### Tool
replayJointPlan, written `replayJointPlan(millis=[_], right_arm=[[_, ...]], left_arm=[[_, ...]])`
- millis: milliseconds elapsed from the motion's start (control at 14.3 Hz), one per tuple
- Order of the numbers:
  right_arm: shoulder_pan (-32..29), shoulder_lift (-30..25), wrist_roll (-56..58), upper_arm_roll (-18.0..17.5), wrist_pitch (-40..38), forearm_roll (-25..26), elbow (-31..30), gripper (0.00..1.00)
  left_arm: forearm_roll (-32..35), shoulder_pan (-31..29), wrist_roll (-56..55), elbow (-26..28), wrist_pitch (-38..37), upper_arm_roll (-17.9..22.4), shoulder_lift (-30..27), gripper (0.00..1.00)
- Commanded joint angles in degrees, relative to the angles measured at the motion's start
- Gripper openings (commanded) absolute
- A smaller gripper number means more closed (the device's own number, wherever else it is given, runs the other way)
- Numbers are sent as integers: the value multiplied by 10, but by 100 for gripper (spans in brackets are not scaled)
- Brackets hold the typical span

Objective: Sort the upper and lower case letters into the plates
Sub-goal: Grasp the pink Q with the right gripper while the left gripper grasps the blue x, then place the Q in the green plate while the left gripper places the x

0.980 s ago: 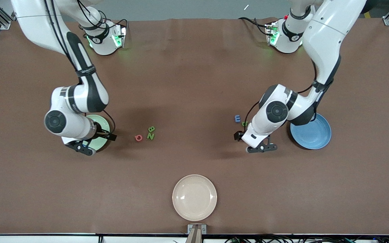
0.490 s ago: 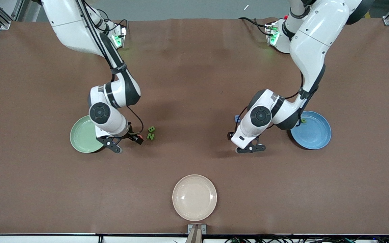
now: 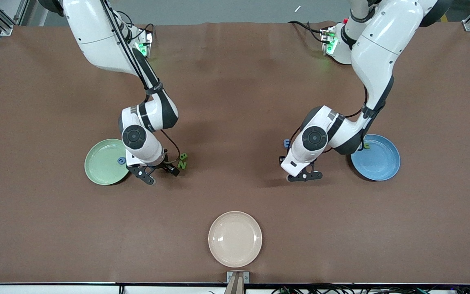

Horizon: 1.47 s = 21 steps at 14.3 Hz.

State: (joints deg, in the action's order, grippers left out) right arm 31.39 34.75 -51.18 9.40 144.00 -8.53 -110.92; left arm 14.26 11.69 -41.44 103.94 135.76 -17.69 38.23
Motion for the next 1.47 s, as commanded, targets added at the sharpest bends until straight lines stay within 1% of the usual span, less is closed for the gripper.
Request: replayJointPlan(millis=[0, 280, 350, 420, 560, 700, 840, 1050, 1190, 1330, 1400], right_arm=[[1, -13, -4, 1, 12, -9, -20, 98], [-4, -12, 5, -9, 12, -28, -20, 98], [-4, -12, 5, -11, 12, -28, -20, 97], [-4, -12, 5, -11, 11, -28, -19, 93], [-4, -12, 5, -11, 8, -28, -19, 81], [-3, -12, 13, -11, 6, -28, -19, 72], [-4, -13, 24, -11, 5, -28, -19, 58], [-5, -13, 28, -10, 4, -28, -19, 26], [-5, -14, 29, -10, 2, -28, -18, 2], [-8, -16, 41, -10, -8, -27, -13, 0], [-12, -21, 49, -9, -28, -27, -5, 0]], left_arm=[[11, -4, -14, 29, -4, -4, -28, 70], [10, -1, -14, 35, 0, -5, -26, 65], [10, 0, -14, 35, 1, -5, -25, 65], [10, 1, -14, 34, 2, -4, -24, 65], [9, 2, -14, 32, 6, -5, -23, 63], [9, 2, -14, 32, 19, -4, -18, 60], [9, 2, -14, 32, 26, -4, -15, 55], [9, 2, -14, 32, 28, -4, -15, 46], [9, 2, -14, 31, 28, -4, -14, 38], [9, 3, -13, 31, 36, -4, -13, 36], [9, 3, -13, 31, 42, -3, -13, 33]])
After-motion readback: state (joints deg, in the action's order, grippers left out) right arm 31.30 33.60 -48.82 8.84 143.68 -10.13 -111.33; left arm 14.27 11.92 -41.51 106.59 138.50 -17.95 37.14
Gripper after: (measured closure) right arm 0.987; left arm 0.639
